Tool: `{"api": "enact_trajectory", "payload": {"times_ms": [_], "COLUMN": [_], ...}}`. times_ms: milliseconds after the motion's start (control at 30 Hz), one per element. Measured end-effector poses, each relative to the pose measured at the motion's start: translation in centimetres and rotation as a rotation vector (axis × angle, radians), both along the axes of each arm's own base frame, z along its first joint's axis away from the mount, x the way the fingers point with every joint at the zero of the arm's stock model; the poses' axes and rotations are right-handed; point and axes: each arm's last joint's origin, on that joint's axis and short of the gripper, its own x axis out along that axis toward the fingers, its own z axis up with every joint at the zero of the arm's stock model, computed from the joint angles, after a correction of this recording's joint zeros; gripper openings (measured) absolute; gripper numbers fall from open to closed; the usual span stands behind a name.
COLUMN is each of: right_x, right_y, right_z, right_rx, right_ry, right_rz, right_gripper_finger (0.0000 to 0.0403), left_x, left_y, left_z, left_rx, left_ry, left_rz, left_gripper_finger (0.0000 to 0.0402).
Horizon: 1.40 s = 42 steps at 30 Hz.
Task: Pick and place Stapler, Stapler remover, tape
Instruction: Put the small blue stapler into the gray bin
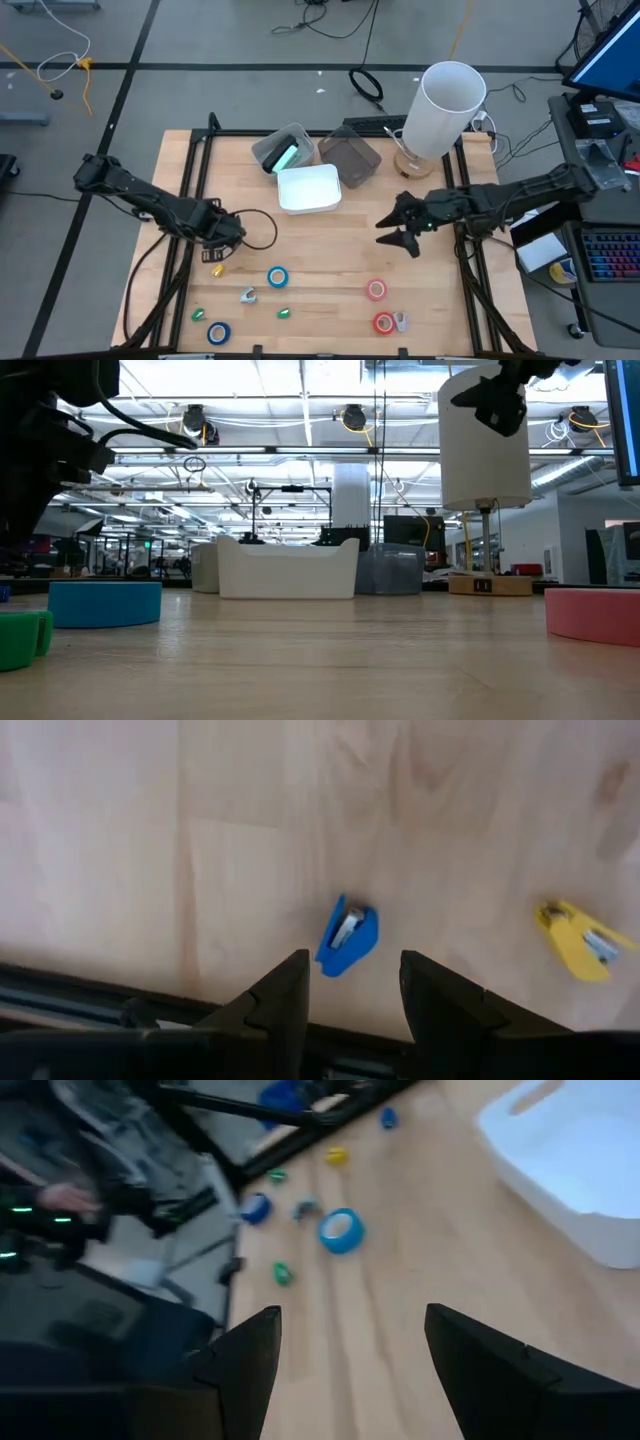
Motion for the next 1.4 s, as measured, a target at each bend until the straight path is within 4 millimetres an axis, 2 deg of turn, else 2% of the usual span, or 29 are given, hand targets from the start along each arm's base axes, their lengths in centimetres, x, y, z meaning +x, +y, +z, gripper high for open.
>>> {"api": "enact_trajectory", "payload": {"times_ms": [233,467,700,800,1100,1400], "right_x": [-0.8,-0.9,-1.3,-1.6,-4.1,-6.3], "right_y": [-0.1,-0.1,-0.2,-0.2,-0.9,-1.6], "right_z": [-0.7,-1.3,-3.8,-4.0,-2.7,-4.2], "right_rx": [0.044,-0.008,-0.052,-0.058,-0.149,-0.095], "right_ry": [-0.06,-0.057,0.007,0.003,-0.154,-0.194], "right_rz": [0.025,0.045,0.06,0.061,0.048,-0.04], "right_gripper_finger": [0.0241,0.0244,0.024,0.0241,0.0242,0.0241], "left_x": [0.0,0.0,-0.8,-0.8,-0.8,-0.7], "left_y": [0.0,0.0,-0.1,-0.2,-0.1,-0.1], "left_z": [0.0,-0.1,-2.1,-2.3,-2.3,-2.3], "left_rx": [-0.023,-0.038,-0.144,-0.159,-0.132,-0.121], "left_ry": [0.01,0.017,0.058,0.058,0.048,0.045], "left_rz": [-0.087,-0.181,-0.143,-0.117,-0.115,-0.115], "left_gripper_finger": [0.0156,0.0156,0.0156,0.0156,0.0156,0.0156]}}
